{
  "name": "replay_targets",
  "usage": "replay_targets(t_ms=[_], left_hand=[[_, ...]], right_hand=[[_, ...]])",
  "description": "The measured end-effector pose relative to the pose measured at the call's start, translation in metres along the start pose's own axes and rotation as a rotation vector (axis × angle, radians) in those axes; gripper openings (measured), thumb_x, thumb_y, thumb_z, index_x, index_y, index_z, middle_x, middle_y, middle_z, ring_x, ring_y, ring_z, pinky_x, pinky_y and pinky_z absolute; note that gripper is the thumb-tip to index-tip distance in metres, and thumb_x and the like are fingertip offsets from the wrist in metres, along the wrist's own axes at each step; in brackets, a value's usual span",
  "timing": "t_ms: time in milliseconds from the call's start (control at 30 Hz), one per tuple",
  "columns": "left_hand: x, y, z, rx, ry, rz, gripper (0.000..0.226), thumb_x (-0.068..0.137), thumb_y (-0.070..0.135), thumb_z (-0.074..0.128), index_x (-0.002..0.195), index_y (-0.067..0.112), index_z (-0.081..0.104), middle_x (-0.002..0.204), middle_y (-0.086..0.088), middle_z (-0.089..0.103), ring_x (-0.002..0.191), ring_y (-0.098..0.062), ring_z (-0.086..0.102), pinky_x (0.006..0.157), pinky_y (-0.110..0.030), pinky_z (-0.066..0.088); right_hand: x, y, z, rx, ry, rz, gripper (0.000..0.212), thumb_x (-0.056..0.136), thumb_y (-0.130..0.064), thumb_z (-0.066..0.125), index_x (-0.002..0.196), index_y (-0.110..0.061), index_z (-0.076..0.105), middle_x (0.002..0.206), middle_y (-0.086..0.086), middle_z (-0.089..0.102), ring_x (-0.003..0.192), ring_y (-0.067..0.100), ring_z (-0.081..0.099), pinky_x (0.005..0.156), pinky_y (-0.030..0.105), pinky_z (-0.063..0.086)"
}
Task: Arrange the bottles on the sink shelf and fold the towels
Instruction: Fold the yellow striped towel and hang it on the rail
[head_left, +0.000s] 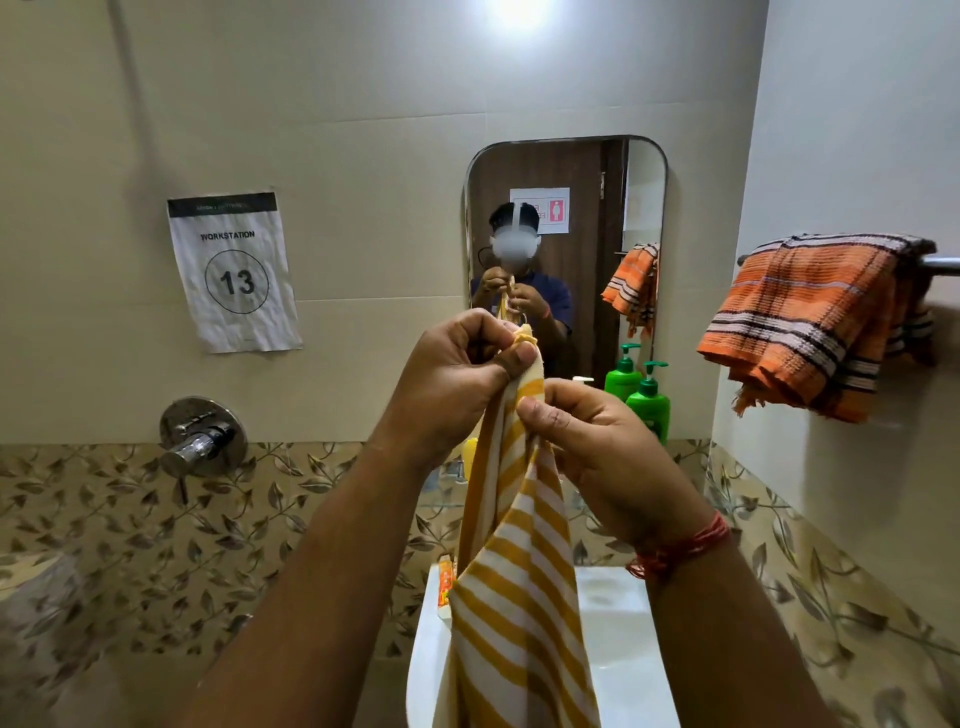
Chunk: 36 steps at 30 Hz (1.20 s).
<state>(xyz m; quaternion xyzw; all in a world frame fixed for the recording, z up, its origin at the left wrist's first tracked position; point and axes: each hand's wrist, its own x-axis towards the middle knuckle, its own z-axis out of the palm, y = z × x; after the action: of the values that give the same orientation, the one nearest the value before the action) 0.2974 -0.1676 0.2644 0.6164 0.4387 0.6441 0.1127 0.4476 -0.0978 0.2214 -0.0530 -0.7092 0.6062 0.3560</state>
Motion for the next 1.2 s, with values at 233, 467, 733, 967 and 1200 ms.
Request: replay_targets(t_ms=[233, 467, 733, 967, 1200], left_hand=[[0.001, -0.014, -0.004, 0.058, 0.276, -0.089, 0.017, 0.092, 0.021, 0.072, 0.077, 0.026, 0.065, 0.075, 0.012, 0.070, 0.071, -0.004, 0.069, 0.065, -0.020, 0.057], [0.011, -0.025, -0.042, 0.052, 0.696, -0.140, 0.018, 0.091, 0.011, 0.070, 0.079, 0.022, 0.064, 0.075, 0.003, 0.066, 0.068, -0.012, 0.062, 0.067, -0.030, 0.059], [0.014, -0.036, -0.067, 0.083, 0.926, -0.163, 0.016, 0.092, 0.019, 0.072, 0.082, 0.027, 0.062, 0.083, 0.007, 0.069, 0.076, -0.006, 0.066, 0.072, -0.020, 0.057], [0.010, -0.030, -0.048, 0.169, 0.666, -0.095, 0.009, 0.095, 0.021, 0.067, 0.089, 0.027, 0.062, 0.087, 0.003, 0.067, 0.081, -0.014, 0.066, 0.074, -0.027, 0.059], [0.019, -0.032, -0.081, 0.210, 0.855, -0.127, 0.018, 0.096, 0.019, 0.064, 0.082, 0.027, 0.055, 0.086, 0.005, 0.064, 0.081, -0.014, 0.060, 0.075, -0.026, 0.055]], right_hand=[[-0.005, -0.004, -0.009, -0.557, -0.020, 0.092, 0.047, 0.076, -0.067, 0.052, 0.091, -0.029, 0.075, 0.095, -0.006, 0.071, 0.091, 0.010, 0.068, 0.089, 0.035, 0.057], [-0.021, 0.008, -0.026, -0.783, -0.196, 0.417, 0.067, 0.070, -0.075, 0.050, 0.105, -0.024, 0.075, 0.111, -0.008, 0.065, 0.101, 0.011, 0.064, 0.095, 0.038, 0.055], [-0.036, 0.040, -0.047, -1.046, -0.167, 0.610, 0.040, 0.090, -0.063, 0.052, 0.084, -0.028, 0.070, 0.099, -0.001, 0.066, 0.081, 0.009, 0.061, 0.065, 0.022, 0.047], [-0.019, 0.037, -0.026, -1.044, 0.033, 0.055, 0.032, 0.094, -0.053, 0.053, 0.089, -0.028, 0.071, 0.109, -0.015, 0.043, 0.107, 0.008, 0.043, 0.088, 0.025, 0.043], [-0.045, 0.033, -0.033, -0.143, -0.145, 0.007, 0.042, 0.080, -0.065, 0.064, 0.095, -0.028, 0.075, 0.090, -0.004, 0.071, 0.084, 0.014, 0.068, 0.071, 0.026, 0.057]])
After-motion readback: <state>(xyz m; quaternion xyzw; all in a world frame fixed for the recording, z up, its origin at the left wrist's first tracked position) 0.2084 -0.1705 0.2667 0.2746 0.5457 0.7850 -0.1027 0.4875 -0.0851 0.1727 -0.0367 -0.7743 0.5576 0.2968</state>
